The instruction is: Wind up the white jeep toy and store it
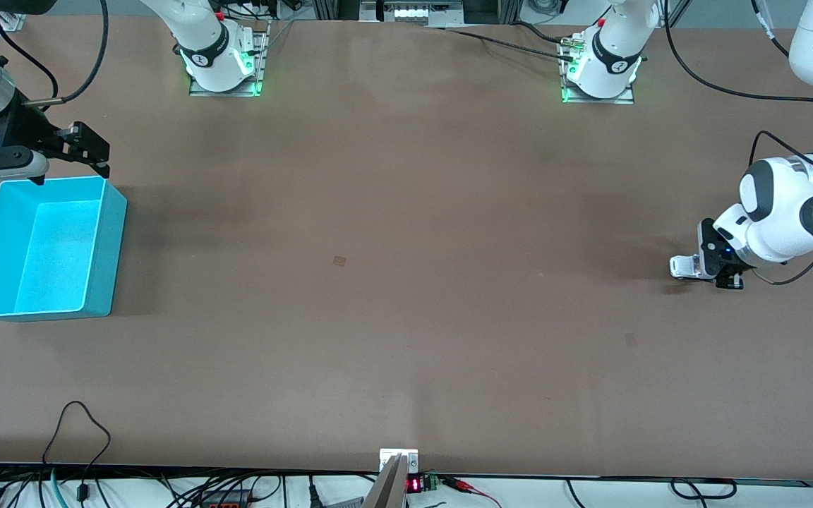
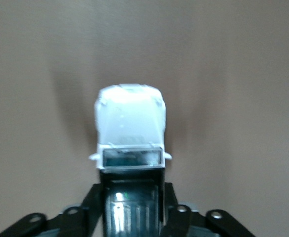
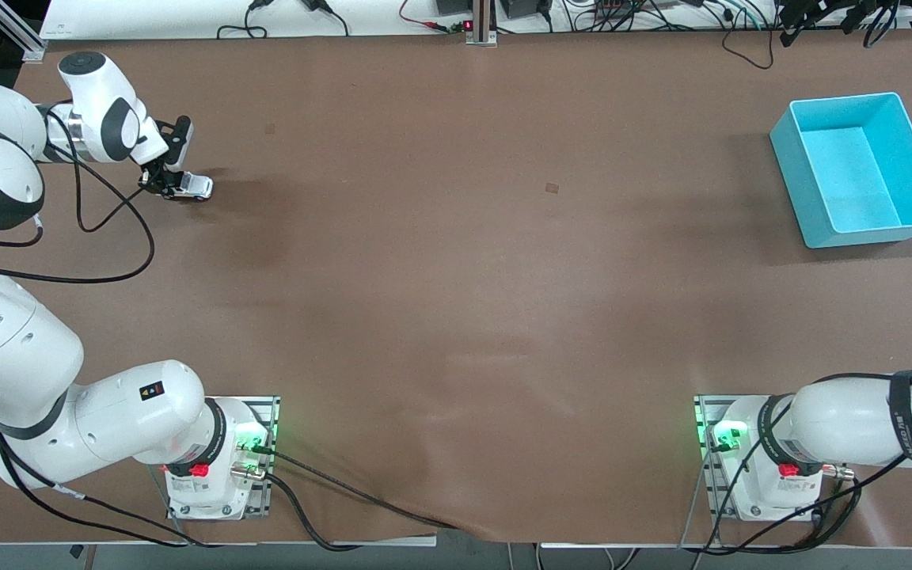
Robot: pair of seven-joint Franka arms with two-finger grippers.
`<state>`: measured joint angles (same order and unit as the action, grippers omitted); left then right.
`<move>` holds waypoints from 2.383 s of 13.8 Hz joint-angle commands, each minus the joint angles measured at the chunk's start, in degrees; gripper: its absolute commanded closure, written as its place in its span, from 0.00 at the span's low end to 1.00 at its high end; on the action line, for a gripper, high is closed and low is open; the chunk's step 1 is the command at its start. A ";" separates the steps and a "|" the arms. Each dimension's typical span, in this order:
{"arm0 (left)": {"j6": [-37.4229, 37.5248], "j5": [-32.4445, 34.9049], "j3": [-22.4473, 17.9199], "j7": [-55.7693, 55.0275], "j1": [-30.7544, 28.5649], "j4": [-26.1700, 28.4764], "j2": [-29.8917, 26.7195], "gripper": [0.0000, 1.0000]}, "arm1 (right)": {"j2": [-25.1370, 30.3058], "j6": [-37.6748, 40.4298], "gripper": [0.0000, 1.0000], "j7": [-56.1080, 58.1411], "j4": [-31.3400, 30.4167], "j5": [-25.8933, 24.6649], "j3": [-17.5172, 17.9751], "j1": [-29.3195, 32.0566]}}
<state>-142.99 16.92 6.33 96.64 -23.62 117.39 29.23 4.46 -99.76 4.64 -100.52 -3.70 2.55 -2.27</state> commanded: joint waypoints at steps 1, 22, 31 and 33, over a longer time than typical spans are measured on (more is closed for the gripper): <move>0.43 1.72 0.79 1.01 -1.43 -0.58 2.24 0.00 | 0.82 0.09 0.00 -0.68 -0.11 0.27 -0.09 -0.19; 45.06 0.75 25.56 -42.90 -0.73 -22.01 -3.48 0.00 | 0.82 0.09 0.00 -0.68 -0.11 0.36 -0.09 -0.19; 57.21 -0.65 31.11 -63.31 -0.82 -31.77 -4.44 0.00 | 0.82 0.27 0.00 -0.68 -0.11 0.36 -0.26 -0.11; 57.04 -5.82 28.67 -65.69 -0.29 -31.78 -8.38 0.00 | 0.82 0.18 0.00 -0.68 -0.11 0.36 -0.26 -0.11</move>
<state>-87.39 14.78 36.37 33.22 -23.78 86.27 24.49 4.46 -99.76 4.59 -100.53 -3.69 2.46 -2.27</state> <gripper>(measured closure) 0.000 0.000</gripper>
